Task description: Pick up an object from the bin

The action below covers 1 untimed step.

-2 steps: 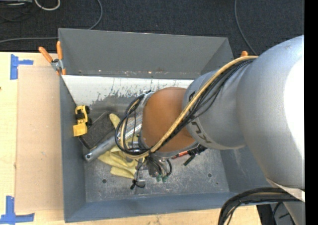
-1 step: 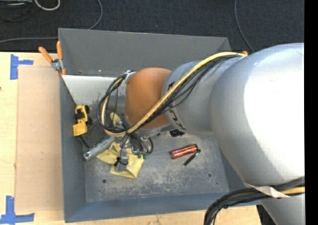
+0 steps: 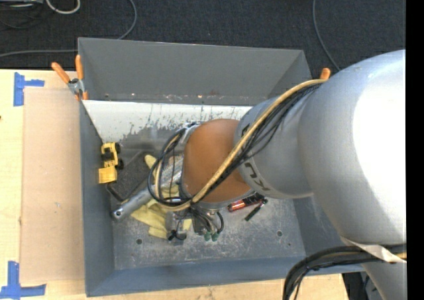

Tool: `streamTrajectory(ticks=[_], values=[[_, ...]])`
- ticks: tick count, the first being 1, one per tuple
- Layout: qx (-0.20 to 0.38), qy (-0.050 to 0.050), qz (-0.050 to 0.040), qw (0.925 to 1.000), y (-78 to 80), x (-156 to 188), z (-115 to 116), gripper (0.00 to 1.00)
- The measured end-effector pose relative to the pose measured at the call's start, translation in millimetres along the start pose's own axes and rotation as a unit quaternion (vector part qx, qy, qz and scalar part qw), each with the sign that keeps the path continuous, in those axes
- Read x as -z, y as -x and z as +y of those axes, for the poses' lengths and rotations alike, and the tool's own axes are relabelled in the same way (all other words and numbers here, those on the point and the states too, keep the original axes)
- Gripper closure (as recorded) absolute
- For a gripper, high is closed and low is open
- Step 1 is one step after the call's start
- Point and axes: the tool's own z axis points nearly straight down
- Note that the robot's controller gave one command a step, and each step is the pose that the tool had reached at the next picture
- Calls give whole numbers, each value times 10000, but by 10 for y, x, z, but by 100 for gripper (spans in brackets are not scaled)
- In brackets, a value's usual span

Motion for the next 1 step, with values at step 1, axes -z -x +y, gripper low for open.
streamTrajectory(ticks=[1], values=[[-3,1,0,10000,0,0,0,100]])
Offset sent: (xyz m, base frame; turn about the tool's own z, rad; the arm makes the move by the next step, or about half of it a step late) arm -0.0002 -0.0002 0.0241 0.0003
